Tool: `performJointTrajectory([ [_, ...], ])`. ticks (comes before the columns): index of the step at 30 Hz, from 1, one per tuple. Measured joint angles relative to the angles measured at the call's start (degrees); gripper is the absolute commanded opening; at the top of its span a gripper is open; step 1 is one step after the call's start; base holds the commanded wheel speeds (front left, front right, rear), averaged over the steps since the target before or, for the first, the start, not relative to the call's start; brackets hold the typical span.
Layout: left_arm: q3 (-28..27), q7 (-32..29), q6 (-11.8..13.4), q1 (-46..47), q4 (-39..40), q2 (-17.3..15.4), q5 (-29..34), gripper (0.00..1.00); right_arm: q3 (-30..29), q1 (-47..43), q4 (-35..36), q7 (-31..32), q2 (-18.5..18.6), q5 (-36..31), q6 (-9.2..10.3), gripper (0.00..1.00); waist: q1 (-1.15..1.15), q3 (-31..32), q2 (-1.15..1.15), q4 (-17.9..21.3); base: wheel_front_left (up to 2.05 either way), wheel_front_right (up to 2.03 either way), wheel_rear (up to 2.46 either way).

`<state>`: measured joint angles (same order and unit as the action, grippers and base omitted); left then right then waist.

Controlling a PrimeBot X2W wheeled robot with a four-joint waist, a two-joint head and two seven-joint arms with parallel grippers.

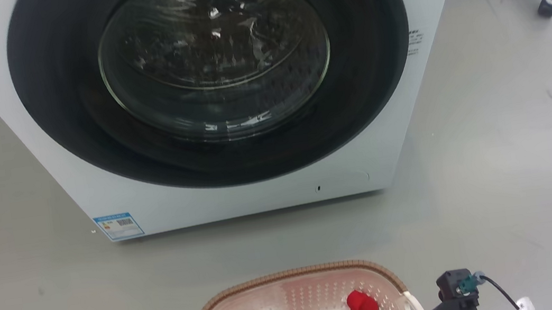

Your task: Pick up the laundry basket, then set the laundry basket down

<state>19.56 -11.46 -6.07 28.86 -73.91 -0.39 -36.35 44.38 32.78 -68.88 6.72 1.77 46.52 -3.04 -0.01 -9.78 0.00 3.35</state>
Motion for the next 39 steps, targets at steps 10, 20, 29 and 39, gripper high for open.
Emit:
performJointTrajectory([
  [10,3.0,-2.2,1.1,-3.3,2.0,-0.2,-3.5,0.0,0.5,-1.8,-0.5,2.1,0.0,1.5,-0.35,0.0,0.0,5.6,0.0,0.0,0.0,0.0,0.0],
  [20,5.4,-4.7,3.1,-4.9,3.6,-0.5,-6.6,0.0,1.2,-3.0,-0.7,4.0,0.1,2.5,-0.51,0.0,0.0,8.5,0.0,-0.3,0.0,0.0,0.0],
  [29,7.1,-5.7,4.1,-6.0,4.2,-0.6,-8.6,0.0,1.9,-3.7,-0.8,5.4,0.2,3.5,-0.51,0.0,0.0,8.9,-0.01,-0.6,0.0,0.0,0.0],
  [39,8.5,-6.3,5.1,-6.7,5.0,-0.8,-10.0,0.0,2.3,-4.0,-0.8,5.8,0.3,4.0,-0.51,0.0,0.0,8.8,-0.01,-0.7,0.0,0.0,0.0],
])
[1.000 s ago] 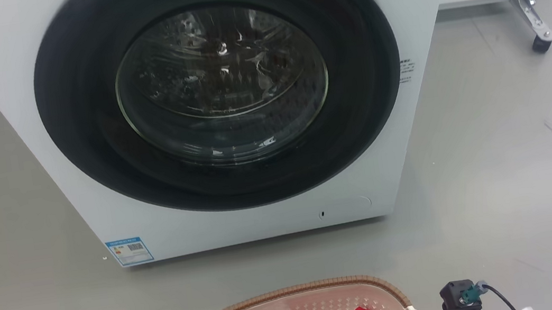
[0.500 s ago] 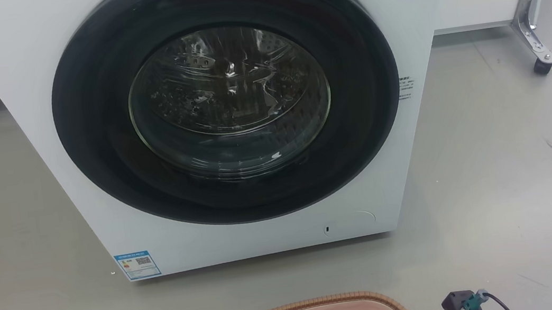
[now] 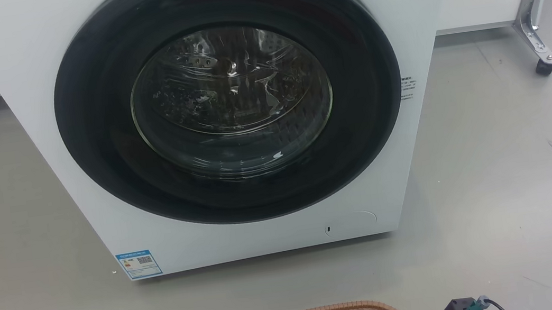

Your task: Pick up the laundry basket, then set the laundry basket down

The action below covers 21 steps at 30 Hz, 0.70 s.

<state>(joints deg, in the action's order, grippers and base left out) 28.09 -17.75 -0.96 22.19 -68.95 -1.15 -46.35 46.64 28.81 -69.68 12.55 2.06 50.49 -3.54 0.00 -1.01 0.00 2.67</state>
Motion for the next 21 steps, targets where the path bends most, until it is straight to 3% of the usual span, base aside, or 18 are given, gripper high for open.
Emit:
performJointTrajectory([
  [21,2.3,-0.4,1.0,0.0,0.4,-0.2,-2.7,0.0,0.7,0.0,-0.1,0.5,0.1,1.5,0.08,0.0,0.01,-0.3,0.0,0.1,0.0,0.0,0.0],
])
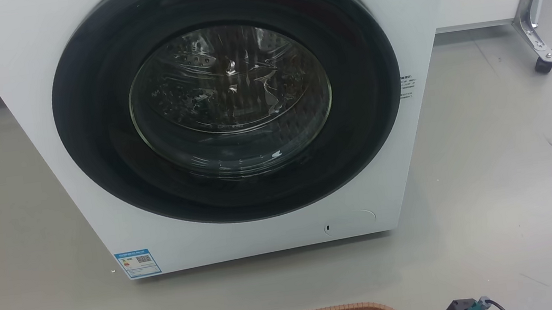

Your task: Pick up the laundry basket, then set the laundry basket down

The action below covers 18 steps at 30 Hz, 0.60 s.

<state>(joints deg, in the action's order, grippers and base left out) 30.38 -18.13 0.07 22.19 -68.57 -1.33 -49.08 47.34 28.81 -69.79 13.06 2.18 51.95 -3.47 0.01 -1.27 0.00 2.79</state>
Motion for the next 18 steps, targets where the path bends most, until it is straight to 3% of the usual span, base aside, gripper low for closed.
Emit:
performJointTrajectory([
  [18,1.2,0.7,0.6,2.8,0.8,-0.1,-0.8,0.0,0.1,3.4,-0.5,-0.9,0.1,0.2,0.43,0.0,0.0,-3.7,0.0,-0.2,0.0,0.0,0.0],
])
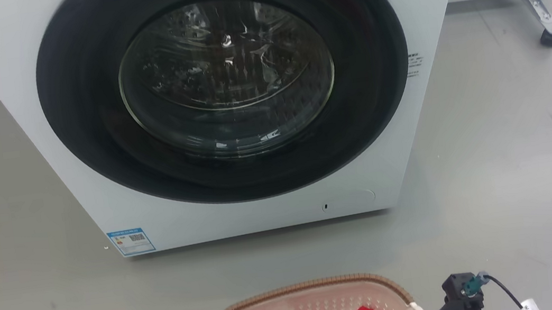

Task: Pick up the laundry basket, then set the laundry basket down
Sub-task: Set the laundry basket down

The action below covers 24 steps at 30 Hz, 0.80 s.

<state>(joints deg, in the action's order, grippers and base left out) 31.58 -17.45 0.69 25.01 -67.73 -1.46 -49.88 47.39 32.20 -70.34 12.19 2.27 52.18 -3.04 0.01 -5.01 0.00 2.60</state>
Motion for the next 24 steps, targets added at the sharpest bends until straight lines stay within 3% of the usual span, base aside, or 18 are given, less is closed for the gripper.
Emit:
performJointTrajectory([
  [24,0.1,7.7,0.2,14.7,1.2,-1.2,1.7,0.0,-0.9,14.2,0.4,-6.3,0.5,-0.8,1.6,0.0,0.01,-15.8,-0.01,0.3,0.0,0.0,0.0],
])
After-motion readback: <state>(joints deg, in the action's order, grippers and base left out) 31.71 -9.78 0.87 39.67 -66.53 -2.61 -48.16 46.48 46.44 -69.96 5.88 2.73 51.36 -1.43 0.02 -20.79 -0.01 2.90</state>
